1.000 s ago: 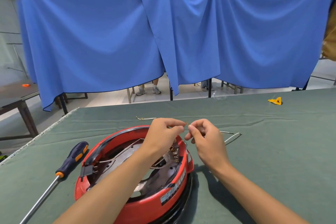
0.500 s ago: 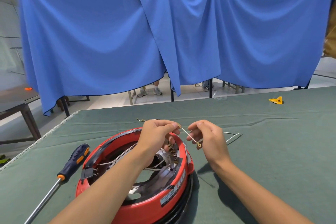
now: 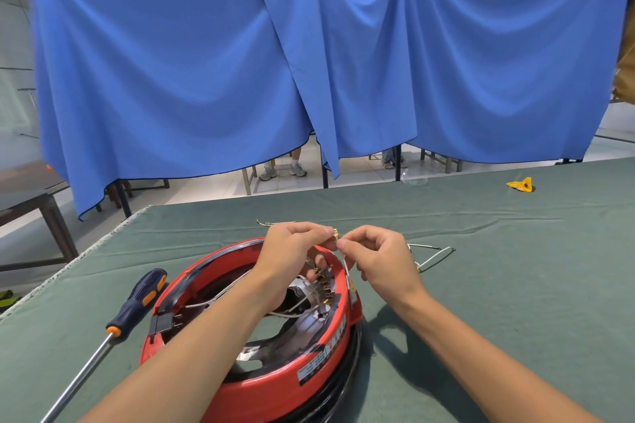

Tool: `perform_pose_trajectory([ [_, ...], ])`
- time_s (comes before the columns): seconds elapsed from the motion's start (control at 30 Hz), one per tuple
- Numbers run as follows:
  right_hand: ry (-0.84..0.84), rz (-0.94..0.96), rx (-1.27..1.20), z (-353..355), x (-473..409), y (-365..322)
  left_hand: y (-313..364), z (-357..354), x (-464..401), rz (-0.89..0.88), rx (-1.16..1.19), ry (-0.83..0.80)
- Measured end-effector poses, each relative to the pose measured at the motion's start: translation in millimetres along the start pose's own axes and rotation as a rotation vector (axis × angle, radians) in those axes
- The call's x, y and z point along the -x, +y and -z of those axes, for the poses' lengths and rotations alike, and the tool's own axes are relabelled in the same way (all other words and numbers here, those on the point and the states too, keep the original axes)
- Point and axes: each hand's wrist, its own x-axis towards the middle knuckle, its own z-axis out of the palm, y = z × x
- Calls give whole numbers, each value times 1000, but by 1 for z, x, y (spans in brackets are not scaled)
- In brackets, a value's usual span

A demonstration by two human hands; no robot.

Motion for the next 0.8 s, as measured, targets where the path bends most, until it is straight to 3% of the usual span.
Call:
perform_pose_trajectory([
  [0.17, 3, -7, 5, 1, -2, -2, 5, 5, 0, 36, 15, 35],
  [0.27, -8, -27, 6, 2, -1, -3, 10, 19, 3, -10, -135, 126],
  [0.37, -30, -33, 22, 0, 1, -4, 10, 44, 14, -101, -534, 214],
  [0.47, -45, -35, 29, -5, 6, -7, 4, 69, 32, -76, -1055, 322],
  [0.53, -32, -23, 70, -7, 8, -8, -4, 80, 43, -82, -1236, 377],
  [0.7, -14, 32, 179, -14, 17, -14, -8, 87, 53, -192, -1237, 365],
  [0.8, 2, 49, 176, -21, 21, -20, 6, 68, 50, -193, -801, 196],
])
